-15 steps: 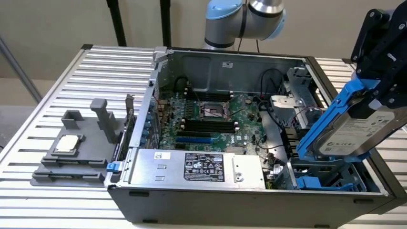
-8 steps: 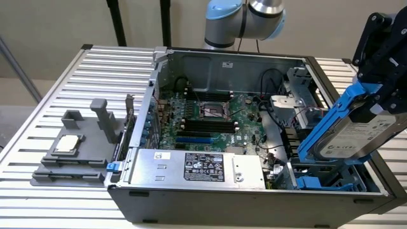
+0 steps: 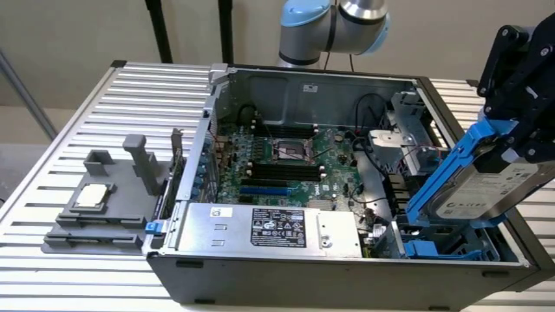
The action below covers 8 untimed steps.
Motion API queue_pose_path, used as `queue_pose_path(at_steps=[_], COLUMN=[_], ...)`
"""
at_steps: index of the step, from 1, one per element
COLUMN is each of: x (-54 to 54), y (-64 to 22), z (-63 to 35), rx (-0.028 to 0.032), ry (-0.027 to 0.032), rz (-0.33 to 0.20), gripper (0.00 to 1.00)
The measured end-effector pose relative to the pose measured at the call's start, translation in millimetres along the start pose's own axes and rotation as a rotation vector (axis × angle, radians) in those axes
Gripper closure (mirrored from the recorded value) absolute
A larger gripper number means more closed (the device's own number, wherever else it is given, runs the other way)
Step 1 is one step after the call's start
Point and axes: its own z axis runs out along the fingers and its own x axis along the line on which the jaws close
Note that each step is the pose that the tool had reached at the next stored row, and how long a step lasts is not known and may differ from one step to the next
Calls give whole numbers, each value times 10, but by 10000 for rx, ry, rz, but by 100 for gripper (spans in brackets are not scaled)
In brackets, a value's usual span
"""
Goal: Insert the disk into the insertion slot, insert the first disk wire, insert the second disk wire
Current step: 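Insert the disk into the insertion slot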
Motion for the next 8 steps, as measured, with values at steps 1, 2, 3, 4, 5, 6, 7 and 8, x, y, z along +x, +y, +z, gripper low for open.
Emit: queue_pose_path(at_steps=[1, 2, 3, 4, 5, 6, 7, 8], x=[2, 4, 6, 9, 11, 14, 17, 19], y=[1, 2, 2, 3, 3, 3, 3, 3], z=[6, 10, 13, 15, 17, 19, 24, 28], rx=[0, 0, -1, 0, 0, 0, 0, 0], ry=[8, 20, 41, 76, 126, 169, 205, 239], rz=[-1, 0, 1, 4, 6, 8, 10, 12], gripper=[67, 67, 67, 67, 67, 67, 67, 67])
